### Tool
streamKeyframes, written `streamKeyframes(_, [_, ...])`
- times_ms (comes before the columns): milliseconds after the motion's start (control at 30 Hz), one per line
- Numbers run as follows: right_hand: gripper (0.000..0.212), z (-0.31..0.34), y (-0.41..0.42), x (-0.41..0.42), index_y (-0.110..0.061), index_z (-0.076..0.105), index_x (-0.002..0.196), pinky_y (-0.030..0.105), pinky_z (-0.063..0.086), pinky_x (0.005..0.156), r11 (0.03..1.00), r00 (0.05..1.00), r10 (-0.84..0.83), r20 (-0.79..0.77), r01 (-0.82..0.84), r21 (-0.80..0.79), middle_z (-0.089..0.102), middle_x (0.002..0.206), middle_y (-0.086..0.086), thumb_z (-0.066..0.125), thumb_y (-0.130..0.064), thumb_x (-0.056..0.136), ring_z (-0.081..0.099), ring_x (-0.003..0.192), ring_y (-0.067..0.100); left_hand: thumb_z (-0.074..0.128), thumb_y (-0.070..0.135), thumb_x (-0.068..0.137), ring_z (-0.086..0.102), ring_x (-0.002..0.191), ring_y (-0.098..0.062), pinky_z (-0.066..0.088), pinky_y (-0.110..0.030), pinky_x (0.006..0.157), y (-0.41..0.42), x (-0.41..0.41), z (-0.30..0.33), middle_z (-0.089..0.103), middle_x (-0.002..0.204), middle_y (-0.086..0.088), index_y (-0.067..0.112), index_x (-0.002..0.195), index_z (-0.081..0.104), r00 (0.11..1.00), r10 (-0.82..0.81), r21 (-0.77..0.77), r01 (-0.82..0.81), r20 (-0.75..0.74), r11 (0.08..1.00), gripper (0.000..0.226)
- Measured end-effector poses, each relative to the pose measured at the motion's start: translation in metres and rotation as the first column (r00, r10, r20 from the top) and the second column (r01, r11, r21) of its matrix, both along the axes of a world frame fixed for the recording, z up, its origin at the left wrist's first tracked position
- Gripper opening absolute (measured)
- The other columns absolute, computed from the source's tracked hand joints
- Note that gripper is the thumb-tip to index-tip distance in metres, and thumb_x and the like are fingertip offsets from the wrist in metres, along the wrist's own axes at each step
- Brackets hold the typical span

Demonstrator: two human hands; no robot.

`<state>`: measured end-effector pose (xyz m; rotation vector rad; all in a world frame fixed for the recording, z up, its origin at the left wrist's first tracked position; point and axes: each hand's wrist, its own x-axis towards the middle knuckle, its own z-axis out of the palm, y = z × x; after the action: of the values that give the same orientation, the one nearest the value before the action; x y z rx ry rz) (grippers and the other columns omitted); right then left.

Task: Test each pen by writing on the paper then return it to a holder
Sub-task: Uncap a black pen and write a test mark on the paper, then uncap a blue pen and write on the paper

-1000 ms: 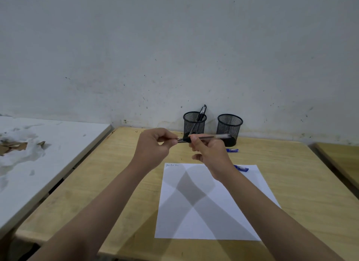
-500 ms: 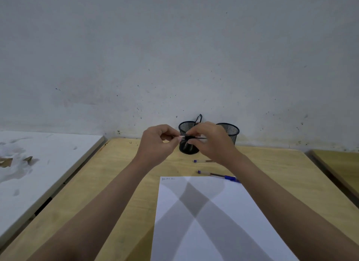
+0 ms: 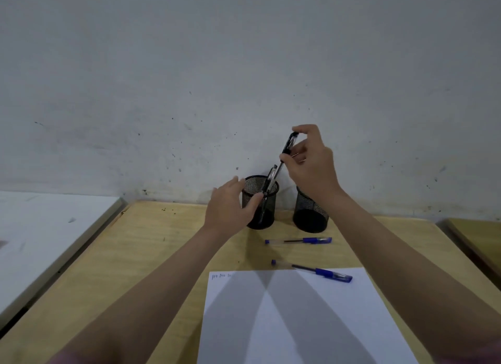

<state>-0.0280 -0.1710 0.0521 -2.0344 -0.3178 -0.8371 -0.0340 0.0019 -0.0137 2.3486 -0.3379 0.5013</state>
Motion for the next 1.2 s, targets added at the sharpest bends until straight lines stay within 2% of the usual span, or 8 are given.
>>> streamKeyframes(167, [0.043, -0.026, 0.008, 0.018, -0.012, 0.046, 0.12, 0.027, 0.052, 0.06, 0.995, 0.992, -0.029, -0.121, 0.018, -0.095, 0.061, 0.071, 0.002, 0.067, -0.008, 0.083, 0.063, 0.064, 0.015, 0.044, 0.052, 0.089, 0.049, 0.122, -0.029, 0.02, -0.051, 0.11, -0.009, 0.021, -0.015, 0.053, 0.132, -0.015, 0.005, 0.112, 0.058, 0.999, 0.038, 0.122, -0.034, -0.033, 0.992, 0.054])
streamKeyframes(267, [0.039, -0.038, 0.011, 0.025, -0.009, 0.049, 0.117, 0.037, 0.054, 0.068, 0.989, 0.982, -0.061, -0.176, 0.036, -0.14, 0.063, 0.08, 0.008, 0.067, -0.009, 0.083, 0.064, 0.073, 0.025, 0.042, 0.05, 0.091, 0.051, 0.12, -0.032, 0.021, -0.05, 0.111, -0.013, 0.025, -0.018, 0.044, 0.142, -0.016, 0.001, 0.126, 0.05, 0.997, 0.07, 0.196, -0.064, -0.027, 0.979, 0.061])
streamKeyframes(433, [0.043, -0.051, 0.011, 0.027, -0.004, 0.051, 0.127, 0.036, 0.047, 0.086, 0.947, 0.98, -0.122, -0.155, 0.069, -0.313, 0.059, 0.114, 0.017, 0.063, -0.014, 0.086, 0.058, 0.102, 0.03, 0.048, 0.047, 0.09, 0.05, 0.121, -0.035, 0.023, -0.051, 0.112, -0.015, 0.028, -0.023, 0.043, 0.142, -0.019, -0.002, 0.127, 0.048, 0.996, 0.084, 0.154, -0.083, -0.003, 0.985, 0.062])
streamKeyframes(533, [0.045, -0.05, 0.007, 0.019, -0.006, 0.048, 0.131, 0.035, 0.046, 0.082, 0.941, 0.983, -0.14, -0.117, 0.095, -0.324, 0.053, 0.12, 0.017, 0.06, -0.012, 0.088, 0.06, 0.09, 0.031, 0.05, 0.047, 0.089, 0.051, 0.12, -0.036, 0.024, -0.052, 0.111, -0.016, 0.028, -0.025, 0.046, 0.139, -0.019, -0.003, 0.125, 0.05, 0.995, 0.094, 0.143, -0.095, 0.019, 0.985, 0.061])
streamKeyframes(733, [0.039, -0.042, -0.002, 0.0, -0.005, 0.053, 0.125, 0.03, 0.046, 0.072, 0.929, 0.987, -0.116, -0.113, 0.068, -0.363, 0.052, 0.113, 0.015, 0.058, -0.01, 0.087, 0.055, 0.074, 0.023, 0.049, 0.05, 0.088, 0.053, 0.118, -0.035, 0.028, -0.054, 0.107, -0.015, 0.031, -0.025, 0.05, 0.136, -0.017, 0.0, 0.123, 0.052, 0.996, 0.093, 0.141, -0.094, 0.011, 0.986, 0.061])
streamKeyframes(933, [0.018, -0.047, -0.02, -0.035, -0.005, 0.066, 0.094, 0.04, 0.052, 0.073, 0.865, 0.956, -0.105, -0.275, -0.049, -0.499, 0.065, 0.088, 0.01, 0.062, -0.018, 0.082, 0.06, 0.083, 0.026, 0.043, 0.049, 0.09, 0.008, 0.145, -0.019, 0.003, -0.05, 0.117, -0.001, 0.012, -0.023, 0.016, 0.156, -0.009, 0.008, 0.146, 0.015, 0.993, -0.041, 0.061, 0.048, -0.106, 0.997, 0.075])
streamKeyframes(1067, [0.011, -0.063, -0.034, -0.064, -0.013, 0.067, 0.086, 0.038, 0.054, 0.074, 0.809, 0.893, -0.136, -0.43, -0.151, -0.568, 0.068, 0.087, 0.002, 0.064, -0.022, 0.08, 0.063, 0.085, 0.023, 0.045, 0.051, 0.089, 0.005, 0.144, -0.013, -0.001, -0.046, 0.116, 0.025, -0.03, -0.028, 0.015, 0.156, -0.002, 0.014, 0.146, 0.022, 0.979, -0.125, 0.125, 0.147, -0.164, 0.981, 0.071])
streamKeyframes(1200, [0.019, -0.079, -0.042, -0.086, -0.014, 0.066, 0.097, 0.038, 0.052, 0.078, 0.705, 0.842, -0.222, -0.492, -0.21, -0.677, 0.065, 0.1, 0.006, 0.062, -0.023, 0.08, 0.06, 0.093, 0.026, 0.043, 0.059, 0.079, 0.011, 0.143, -0.008, -0.001, -0.046, 0.115, 0.06, -0.077, -0.039, 0.022, 0.154, 0.004, 0.019, 0.141, 0.035, 0.955, -0.167, 0.175, 0.213, -0.245, 0.961, 0.075])
